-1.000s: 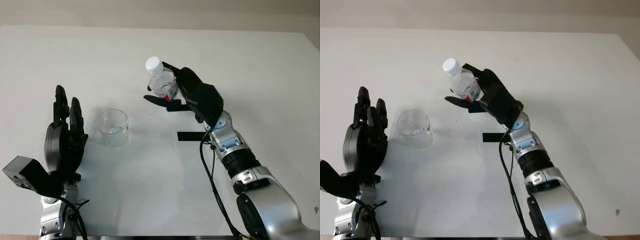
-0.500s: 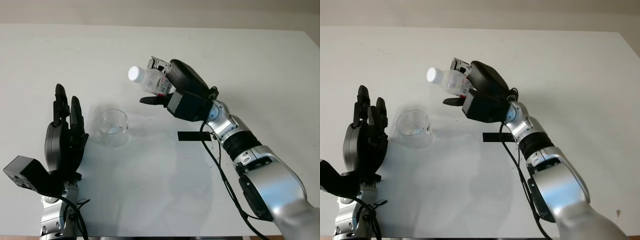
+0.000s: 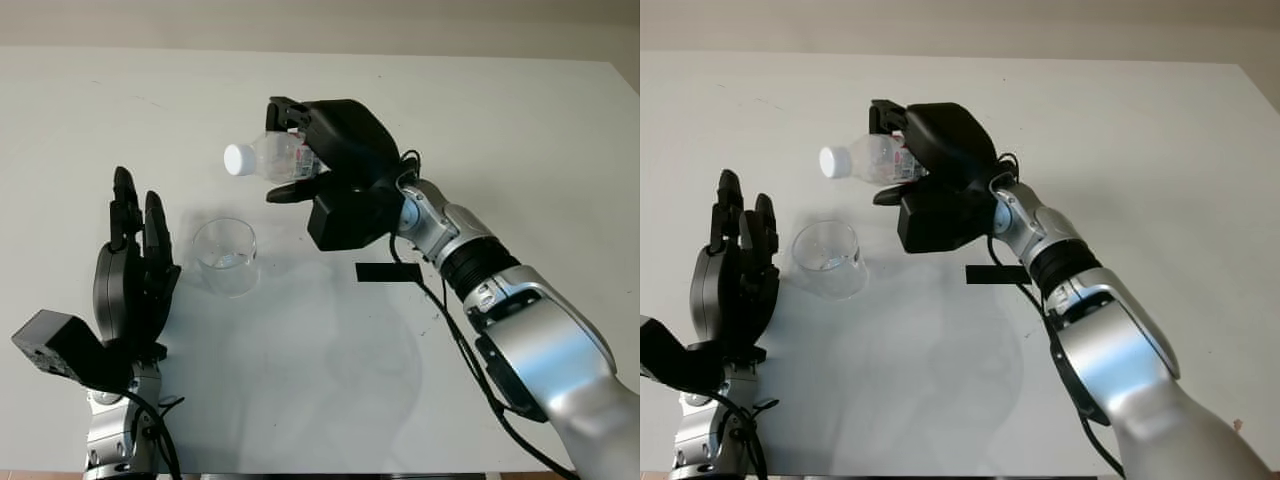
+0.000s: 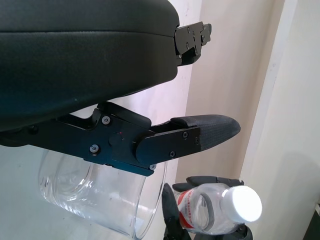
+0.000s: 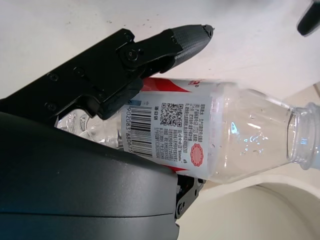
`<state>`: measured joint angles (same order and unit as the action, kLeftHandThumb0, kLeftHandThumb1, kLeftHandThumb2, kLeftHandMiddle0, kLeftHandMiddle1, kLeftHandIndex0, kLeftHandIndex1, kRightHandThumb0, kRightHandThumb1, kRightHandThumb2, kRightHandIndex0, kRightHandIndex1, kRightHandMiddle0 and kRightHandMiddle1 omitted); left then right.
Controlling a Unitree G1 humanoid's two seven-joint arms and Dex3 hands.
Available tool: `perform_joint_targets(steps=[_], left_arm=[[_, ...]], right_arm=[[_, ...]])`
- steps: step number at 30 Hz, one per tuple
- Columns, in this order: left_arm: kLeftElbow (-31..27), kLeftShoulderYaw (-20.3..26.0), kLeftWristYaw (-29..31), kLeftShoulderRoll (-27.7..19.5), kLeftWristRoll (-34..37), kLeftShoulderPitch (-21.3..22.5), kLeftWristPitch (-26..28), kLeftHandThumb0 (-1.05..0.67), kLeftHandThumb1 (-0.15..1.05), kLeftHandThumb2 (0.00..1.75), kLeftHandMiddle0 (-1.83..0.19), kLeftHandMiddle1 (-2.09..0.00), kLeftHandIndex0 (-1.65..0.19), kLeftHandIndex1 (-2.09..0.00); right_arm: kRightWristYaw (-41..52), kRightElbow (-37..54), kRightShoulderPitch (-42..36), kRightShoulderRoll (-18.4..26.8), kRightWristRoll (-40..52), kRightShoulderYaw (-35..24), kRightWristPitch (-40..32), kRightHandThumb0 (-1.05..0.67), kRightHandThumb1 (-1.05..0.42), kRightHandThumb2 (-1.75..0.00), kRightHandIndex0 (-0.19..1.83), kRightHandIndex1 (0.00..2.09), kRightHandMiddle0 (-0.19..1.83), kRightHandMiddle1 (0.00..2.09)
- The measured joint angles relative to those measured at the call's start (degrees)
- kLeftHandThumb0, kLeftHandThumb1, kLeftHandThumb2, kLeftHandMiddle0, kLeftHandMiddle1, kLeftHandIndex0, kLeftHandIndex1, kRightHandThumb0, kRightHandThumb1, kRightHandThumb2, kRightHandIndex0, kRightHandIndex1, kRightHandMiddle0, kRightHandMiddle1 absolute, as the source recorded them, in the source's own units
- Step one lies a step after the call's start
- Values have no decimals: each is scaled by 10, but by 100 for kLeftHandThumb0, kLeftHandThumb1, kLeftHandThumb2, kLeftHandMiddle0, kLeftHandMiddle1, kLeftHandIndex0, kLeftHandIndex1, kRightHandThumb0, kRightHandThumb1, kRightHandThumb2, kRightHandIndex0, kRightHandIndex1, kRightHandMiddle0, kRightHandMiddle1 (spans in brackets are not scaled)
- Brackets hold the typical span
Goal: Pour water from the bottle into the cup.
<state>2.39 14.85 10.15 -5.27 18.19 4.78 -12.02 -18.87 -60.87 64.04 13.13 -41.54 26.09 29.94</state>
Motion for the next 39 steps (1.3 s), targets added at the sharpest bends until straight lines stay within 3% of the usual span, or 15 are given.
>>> perform_joint_targets(steps=[13,25,39], left_arm=[[2,-5,-10,3,-11,2,-2,-70,105,59,15,-5,19,-3],[1,-9,-12,8,-10,2,-3,-69,105,59,15,-5,19,-3],[2,-9,-12,8,-10,4,-4,-70,105,60,15,-5,19,-1]], right_arm=[[-174,-29,59,18,-134,101,11,-43,-105,-28,121,209,82,209],[-317,-53,86,31,-231,182,-23,-47,-105,-27,130,209,83,209],[-396,-53,101,33,-258,218,-40,-48,-105,-17,125,209,63,209]])
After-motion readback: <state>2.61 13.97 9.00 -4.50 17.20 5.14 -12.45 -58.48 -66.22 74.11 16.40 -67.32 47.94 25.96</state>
